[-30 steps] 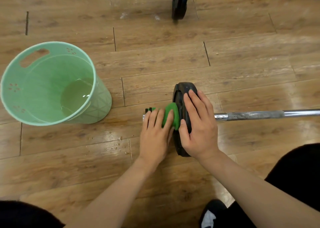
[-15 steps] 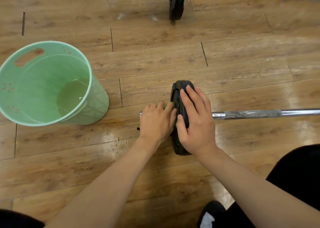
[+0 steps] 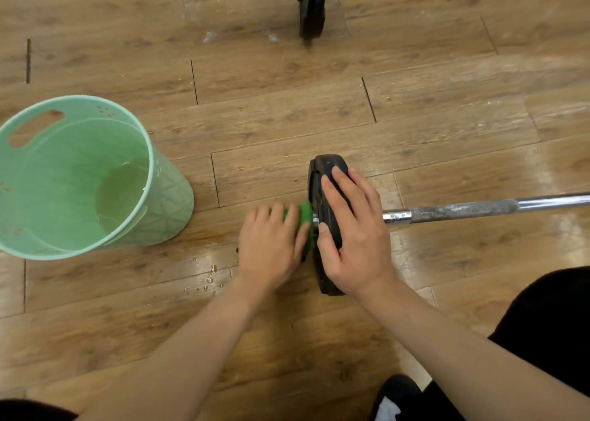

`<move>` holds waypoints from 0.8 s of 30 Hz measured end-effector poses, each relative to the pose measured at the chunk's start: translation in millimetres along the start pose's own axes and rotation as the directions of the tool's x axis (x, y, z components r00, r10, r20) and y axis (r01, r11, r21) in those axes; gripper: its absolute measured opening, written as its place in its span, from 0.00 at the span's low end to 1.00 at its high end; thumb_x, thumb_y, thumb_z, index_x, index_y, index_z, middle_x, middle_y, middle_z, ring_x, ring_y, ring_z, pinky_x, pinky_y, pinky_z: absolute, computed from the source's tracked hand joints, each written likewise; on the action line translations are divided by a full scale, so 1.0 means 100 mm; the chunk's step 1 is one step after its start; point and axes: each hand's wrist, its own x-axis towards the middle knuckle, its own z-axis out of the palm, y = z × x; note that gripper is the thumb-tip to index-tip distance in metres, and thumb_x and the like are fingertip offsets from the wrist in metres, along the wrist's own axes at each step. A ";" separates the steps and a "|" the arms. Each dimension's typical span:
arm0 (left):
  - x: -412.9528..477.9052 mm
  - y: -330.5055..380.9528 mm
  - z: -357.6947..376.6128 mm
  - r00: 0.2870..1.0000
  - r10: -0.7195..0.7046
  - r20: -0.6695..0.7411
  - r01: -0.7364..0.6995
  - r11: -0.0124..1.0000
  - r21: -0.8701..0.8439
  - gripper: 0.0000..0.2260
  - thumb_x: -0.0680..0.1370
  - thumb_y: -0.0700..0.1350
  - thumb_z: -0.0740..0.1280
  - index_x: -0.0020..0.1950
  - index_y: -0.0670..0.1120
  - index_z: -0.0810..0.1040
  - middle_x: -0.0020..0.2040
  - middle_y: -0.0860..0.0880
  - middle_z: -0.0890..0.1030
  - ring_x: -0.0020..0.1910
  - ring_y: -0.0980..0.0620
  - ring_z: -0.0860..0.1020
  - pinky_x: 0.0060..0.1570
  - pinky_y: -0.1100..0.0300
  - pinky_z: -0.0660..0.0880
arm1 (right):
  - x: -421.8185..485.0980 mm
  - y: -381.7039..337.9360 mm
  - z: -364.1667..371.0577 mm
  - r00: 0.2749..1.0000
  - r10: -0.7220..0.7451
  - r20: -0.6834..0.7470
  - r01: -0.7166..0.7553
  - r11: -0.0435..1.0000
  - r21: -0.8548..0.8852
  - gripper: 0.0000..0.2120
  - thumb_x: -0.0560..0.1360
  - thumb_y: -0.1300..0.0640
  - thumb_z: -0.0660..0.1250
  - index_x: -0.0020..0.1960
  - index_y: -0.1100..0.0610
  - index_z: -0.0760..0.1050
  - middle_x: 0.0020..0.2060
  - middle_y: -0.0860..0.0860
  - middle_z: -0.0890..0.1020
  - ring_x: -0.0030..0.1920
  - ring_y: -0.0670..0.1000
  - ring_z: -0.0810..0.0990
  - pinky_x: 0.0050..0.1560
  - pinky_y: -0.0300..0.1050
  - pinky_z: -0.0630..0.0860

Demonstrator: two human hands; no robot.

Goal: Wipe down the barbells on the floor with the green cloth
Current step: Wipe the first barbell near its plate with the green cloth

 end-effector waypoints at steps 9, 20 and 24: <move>0.02 0.25 -0.08 0.972 -0.108 0.207 0.090 0.991 0.097 0.26 0.85 0.51 0.44 0.70 0.41 0.75 0.63 0.39 0.77 0.64 0.37 0.74 0.70 0.42 0.66 | 0.26 0.03 0.03 0.997 0.072 0.039 -0.072 0.997 -0.005 0.27 0.79 0.55 0.61 0.75 0.64 0.72 0.75 0.59 0.72 0.78 0.60 0.64 0.78 0.58 0.65; 0.86 -0.18 -0.31 0.893 0.044 0.447 0.032 0.987 -0.160 0.21 0.87 0.55 0.49 0.48 0.48 0.78 0.57 0.39 0.83 0.57 0.38 0.80 0.46 0.51 0.67 | 0.40 0.05 0.03 0.989 0.113 0.094 -0.113 0.994 -0.004 0.28 0.78 0.53 0.59 0.76 0.62 0.71 0.75 0.57 0.72 0.78 0.59 0.64 0.79 0.45 0.59; 0.61 -0.17 -0.20 0.952 -0.016 0.307 0.056 0.991 -0.125 0.21 0.86 0.57 0.52 0.49 0.48 0.80 0.51 0.42 0.84 0.50 0.39 0.81 0.42 0.52 0.68 | 0.31 0.06 0.01 0.994 0.065 0.090 -0.065 0.998 -0.007 0.27 0.79 0.54 0.61 0.76 0.63 0.71 0.75 0.58 0.72 0.78 0.61 0.64 0.78 0.56 0.63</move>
